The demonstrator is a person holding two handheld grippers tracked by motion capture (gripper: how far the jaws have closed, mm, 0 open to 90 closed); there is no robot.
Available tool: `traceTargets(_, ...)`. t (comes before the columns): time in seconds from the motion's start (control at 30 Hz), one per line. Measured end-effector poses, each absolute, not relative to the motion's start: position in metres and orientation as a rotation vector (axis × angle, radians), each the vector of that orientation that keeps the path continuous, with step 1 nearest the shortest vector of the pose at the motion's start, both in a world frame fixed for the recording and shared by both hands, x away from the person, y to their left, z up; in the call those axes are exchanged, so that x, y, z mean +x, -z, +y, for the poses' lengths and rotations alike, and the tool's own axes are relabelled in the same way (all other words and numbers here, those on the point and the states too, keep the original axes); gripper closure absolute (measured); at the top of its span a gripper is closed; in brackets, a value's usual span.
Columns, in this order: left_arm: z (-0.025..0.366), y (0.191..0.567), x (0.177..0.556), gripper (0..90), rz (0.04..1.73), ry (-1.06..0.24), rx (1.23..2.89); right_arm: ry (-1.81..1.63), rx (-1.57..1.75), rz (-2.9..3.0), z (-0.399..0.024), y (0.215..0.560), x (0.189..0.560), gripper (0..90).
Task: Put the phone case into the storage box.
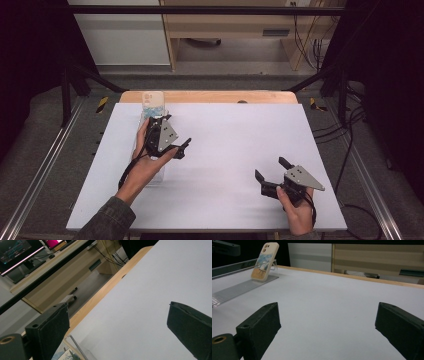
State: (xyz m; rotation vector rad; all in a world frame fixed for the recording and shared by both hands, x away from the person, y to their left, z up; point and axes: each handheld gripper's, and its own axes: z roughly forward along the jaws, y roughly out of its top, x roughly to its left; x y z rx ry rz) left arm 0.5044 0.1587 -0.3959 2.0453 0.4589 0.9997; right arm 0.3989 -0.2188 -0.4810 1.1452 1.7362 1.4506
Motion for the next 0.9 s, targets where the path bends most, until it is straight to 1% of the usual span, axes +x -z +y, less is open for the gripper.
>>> traceTargets(0.4,0.166,0.39,0.484,3.4,0.488,-0.966,2.015,-1.449,1.145,1.741,-0.217,0.482,0.399,5.9)
traceTargets(0.63,0.175,0.388,0.472,3.2,0.509,-0.929,1.958,-1.445,1.141,1.742,-0.217,0.481,0.398,5.8)
traceTargets(0.9,0.194,0.379,0.462,3.2,0.557,-0.886,1.876,-1.444,1.141,1.743,-0.216,0.482,0.399,5.8)
